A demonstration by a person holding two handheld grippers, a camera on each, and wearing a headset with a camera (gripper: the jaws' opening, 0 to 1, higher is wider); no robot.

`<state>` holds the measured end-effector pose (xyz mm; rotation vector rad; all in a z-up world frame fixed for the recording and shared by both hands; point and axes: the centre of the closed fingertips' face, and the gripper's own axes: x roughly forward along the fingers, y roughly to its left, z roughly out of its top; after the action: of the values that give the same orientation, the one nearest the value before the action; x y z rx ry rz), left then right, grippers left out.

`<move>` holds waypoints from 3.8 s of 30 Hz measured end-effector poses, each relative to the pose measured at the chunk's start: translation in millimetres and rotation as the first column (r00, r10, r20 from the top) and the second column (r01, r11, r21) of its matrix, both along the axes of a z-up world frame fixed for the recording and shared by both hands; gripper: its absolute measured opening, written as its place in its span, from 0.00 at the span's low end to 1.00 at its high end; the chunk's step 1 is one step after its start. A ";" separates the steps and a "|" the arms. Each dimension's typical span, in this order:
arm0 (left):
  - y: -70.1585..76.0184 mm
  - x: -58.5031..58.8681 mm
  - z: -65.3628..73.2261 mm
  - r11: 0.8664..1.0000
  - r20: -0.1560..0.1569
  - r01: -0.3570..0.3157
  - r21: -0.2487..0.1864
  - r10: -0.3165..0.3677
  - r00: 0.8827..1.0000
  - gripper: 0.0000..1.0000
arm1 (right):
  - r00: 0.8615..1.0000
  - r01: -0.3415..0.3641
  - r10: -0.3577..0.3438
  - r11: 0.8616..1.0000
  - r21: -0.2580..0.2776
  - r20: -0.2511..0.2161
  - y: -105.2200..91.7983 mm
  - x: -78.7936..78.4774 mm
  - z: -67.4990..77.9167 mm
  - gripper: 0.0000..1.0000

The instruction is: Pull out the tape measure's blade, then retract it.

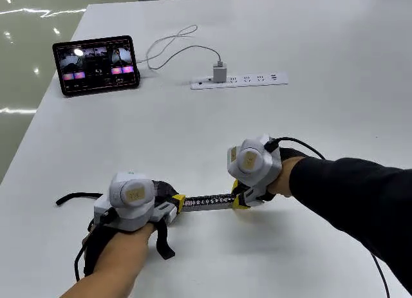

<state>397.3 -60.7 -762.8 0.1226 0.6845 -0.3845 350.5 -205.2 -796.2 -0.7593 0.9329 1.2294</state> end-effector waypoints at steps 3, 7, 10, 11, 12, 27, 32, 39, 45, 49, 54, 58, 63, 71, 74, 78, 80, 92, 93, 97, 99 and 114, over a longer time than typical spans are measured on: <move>0.1 -0.1 -0.1 1.000 -0.001 0.000 0.000 0.000 1.000 0.61 | 1.000 -0.004 0.004 1.000 0.001 0.002 1.4 0.4 0.3 0.10; 0.0 0.0 0.0 1.000 0.000 -0.002 0.000 0.002 1.000 0.61 | 1.000 -0.004 0.004 1.000 0.002 0.001 2.8 0.6 0.5 0.09; 0.2 0.0 -0.2 1.000 -0.002 -0.003 -0.003 0.003 1.000 0.61 | 1.000 -0.010 0.010 1.000 0.001 0.002 3.9 0.6 0.5 0.09; 0.2 0.0 -0.1 1.000 -0.002 -0.003 -0.004 0.003 1.000 0.61 | 1.000 -0.008 0.008 1.000 0.002 0.002 4.3 0.6 0.5 0.09; 0.2 0.0 -0.1 1.000 -0.002 -0.003 -0.005 0.003 1.000 0.61 | 1.000 -0.007 0.007 1.000 0.003 0.002 4.7 0.9 0.5 0.09; 0.9 -0.3 0.4 1.000 -0.005 -0.003 -0.017 0.003 1.000 0.61 | 1.000 0.005 -0.005 1.000 0.022 0.006 11.6 2.1 0.8 0.09; 0.8 -0.6 0.8 1.000 -0.005 -0.002 -0.020 0.002 1.000 0.61 | 1.000 0.006 -0.006 1.000 0.030 0.009 14.3 2.5 1.2 0.09; 0.9 -0.2 0.7 1.000 -0.004 -0.001 -0.022 0.001 1.000 0.61 | 1.000 0.005 -0.005 0.999 0.042 0.011 17.9 3.3 1.0 0.09; 0.8 -0.2 0.6 1.000 -0.003 -0.001 -0.021 0.001 1.000 0.61 | 1.000 0.018 -0.019 0.998 0.053 0.007 21.5 3.9 1.2 0.09; 1.0 0.1 0.7 1.000 -0.002 -0.001 -0.023 0.001 1.000 0.61 | 1.000 0.022 -0.023 0.998 0.059 0.008 23.5 4.4 1.4 0.09; 1.3 -0.1 0.8 1.000 -0.005 -0.001 -0.027 0.001 1.000 0.61 | 1.000 0.027 -0.028 0.997 0.066 0.008 26.4 4.8 2.0 0.09; 1.2 0.0 0.9 1.000 -0.005 -0.001 -0.028 0.001 1.000 0.61 | 1.000 0.030 -0.031 0.997 0.070 0.006 27.6 5.2 1.8 0.09; 1.1 -0.1 1.0 1.000 -0.004 0.000 -0.030 0.000 1.000 0.61 | 0.999 0.037 -0.037 0.996 0.084 -0.001 29.6 5.5 1.7 0.09; 1.1 1.2 1.0 0.999 -0.005 -0.002 -0.033 0.001 1.000 0.61 | 1.000 0.023 -0.024 0.993 0.112 0.012 35.8 6.9 2.2 0.09; 1.2 0.8 0.9 0.999 -0.005 -0.003 -0.034 0.003 1.000 0.61 | 0.999 0.040 -0.040 0.992 0.121 0.000 39.1 7.3 2.2 0.09; 1.2 1.1 0.9 0.999 -0.005 -0.001 -0.035 0.001 1.000 0.61 | 0.999 0.036 -0.037 0.991 0.127 0.004 43.1 7.4 2.4 0.09; 1.1 1.1 1.0 0.999 -0.005 -0.002 -0.035 0.002 1.000 0.61 | 0.999 0.038 -0.038 0.991 0.130 0.004 45.4 7.5 2.3 0.09; 1.1 0.4 0.9 0.999 -0.006 -0.002 -0.036 0.002 1.000 0.61 | 0.999 0.042 -0.043 0.989 0.142 0.002 54.9 7.6 2.0 0.10; 1.1 0.4 0.9 0.999 -0.006 -0.002 -0.036 0.002 1.000 0.61 | 0.999 0.040 -0.041 0.989 0.142 0.004 55.4 7.8 2.1 0.09; 1.0 0.6 1.1 0.999 -0.005 -0.002 -0.037 0.002 1.000 0.61 | 0.999 0.038 -0.039 0.988 0.146 0.003 57.5 8.2 2.3 0.09; 1.1 0.7 1.2 0.999 -0.006 -0.002 -0.038 0.002 1.000 0.61 | 0.999 0.038 -0.039 0.988 0.149 0.002 58.5 8.0 2.8 0.09; 0.7 1.1 1.1 0.999 -0.005 0.000 -0.042 0.000 1.000 0.61 | 0.999 0.037 -0.038 0.985 0.166 0.001 66.6 8.4 3.6 0.09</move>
<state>398.5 -60.0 -761.6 0.0818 0.6814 -0.3988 359.0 -138.6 -792.6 -0.6098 0.8262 1.2546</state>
